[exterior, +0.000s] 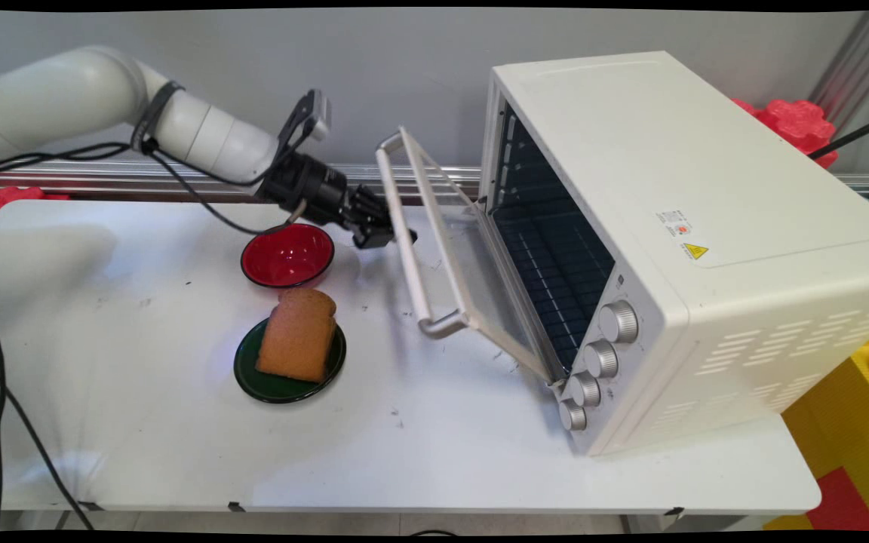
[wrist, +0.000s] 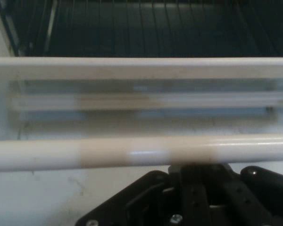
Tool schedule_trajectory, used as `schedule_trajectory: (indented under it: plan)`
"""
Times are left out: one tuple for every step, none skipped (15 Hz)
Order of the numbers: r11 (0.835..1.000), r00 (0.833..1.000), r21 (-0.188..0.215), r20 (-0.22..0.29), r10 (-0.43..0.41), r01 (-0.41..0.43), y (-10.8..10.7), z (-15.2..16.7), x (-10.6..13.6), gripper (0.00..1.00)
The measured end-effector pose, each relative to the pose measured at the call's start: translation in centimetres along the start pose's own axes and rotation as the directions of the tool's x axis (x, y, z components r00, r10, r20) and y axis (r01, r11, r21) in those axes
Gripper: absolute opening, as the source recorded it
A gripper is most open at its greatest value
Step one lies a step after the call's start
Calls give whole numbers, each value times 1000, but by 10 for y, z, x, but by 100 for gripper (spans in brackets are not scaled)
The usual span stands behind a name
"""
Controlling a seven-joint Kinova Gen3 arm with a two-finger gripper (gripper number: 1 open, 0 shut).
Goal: Close the oven
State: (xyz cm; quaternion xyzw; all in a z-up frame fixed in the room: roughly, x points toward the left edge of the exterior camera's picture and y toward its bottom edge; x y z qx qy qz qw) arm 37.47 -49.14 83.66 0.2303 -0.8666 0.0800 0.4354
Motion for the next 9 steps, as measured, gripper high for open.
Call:
schedule_trajectory:
  plan:
    - [1000, 1000, 1, -8, 0, 0, 0, -1, 5, 0]
    - [1000, 1000, 1, -19, 1, -1, 1, -1, 14, 0]
    - [1000, 1000, 1, -27, 1, -1, 1, -1, 19, 0]
    - [1000, 999, 3, -42, 1, -1, 2, -1, 29, 0]
    - [1000, 999, 5, -52, 1, -1, 2, -1, 36, 0]
    - [1000, 998, 6, -60, 0, 0, 2, -1, 42, 0]
    - [1000, 998, 7, -66, -1, 1, 2, -1, 46, 0]
    - [1000, 997, 8, -74, -1, 2, 2, -1, 51, 0]
    - [1000, 997, 10, -82, -2, 3, 2, -1, 57, 0]
